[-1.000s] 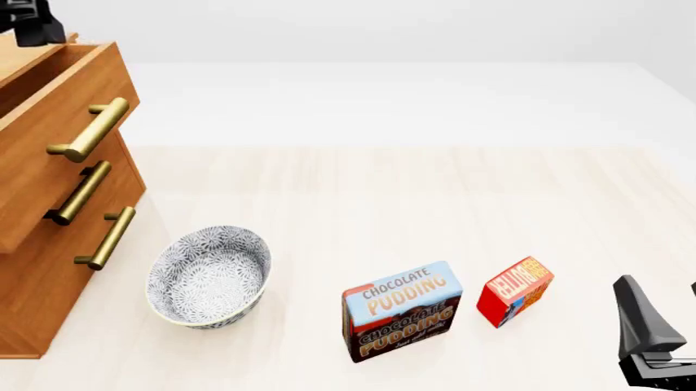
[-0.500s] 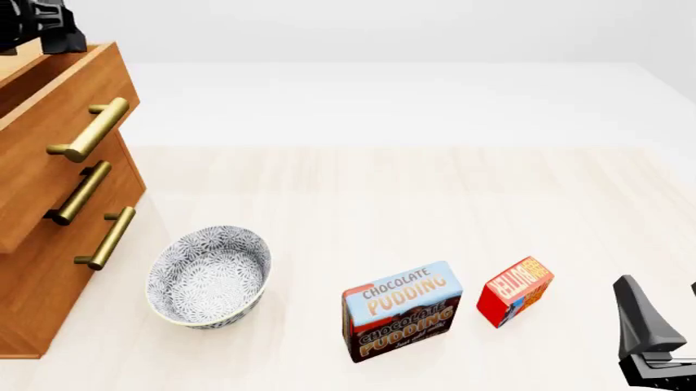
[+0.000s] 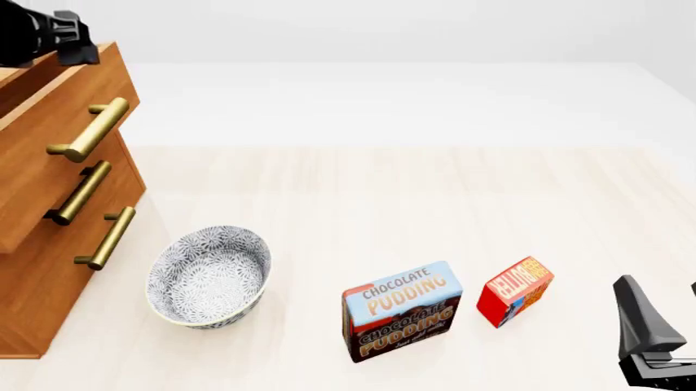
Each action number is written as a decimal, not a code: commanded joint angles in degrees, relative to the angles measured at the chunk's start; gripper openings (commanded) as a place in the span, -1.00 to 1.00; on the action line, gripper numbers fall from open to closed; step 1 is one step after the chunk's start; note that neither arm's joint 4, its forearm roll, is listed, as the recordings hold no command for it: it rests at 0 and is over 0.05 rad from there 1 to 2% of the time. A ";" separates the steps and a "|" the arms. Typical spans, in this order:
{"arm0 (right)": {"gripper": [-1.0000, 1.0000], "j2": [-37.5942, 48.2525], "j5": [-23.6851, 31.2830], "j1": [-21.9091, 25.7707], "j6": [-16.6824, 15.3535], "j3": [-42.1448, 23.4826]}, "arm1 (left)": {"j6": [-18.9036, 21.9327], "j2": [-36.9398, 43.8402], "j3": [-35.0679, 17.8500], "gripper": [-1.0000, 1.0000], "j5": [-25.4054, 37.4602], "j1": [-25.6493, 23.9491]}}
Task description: Put the butter at the back in the top drawer of the cabinet and close it.
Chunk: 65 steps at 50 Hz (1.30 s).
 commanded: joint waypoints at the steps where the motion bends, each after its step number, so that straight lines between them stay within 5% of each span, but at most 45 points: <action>1: 1.00 0.00 0.00 0.00 0.00 0.00 | -0.53 0.65 0.83 1.00 -0.79 0.10; 65: 1.00 0.00 0.00 0.00 0.00 0.00 | -1.09 6.72 2.32 1.00 -4.03 -0.22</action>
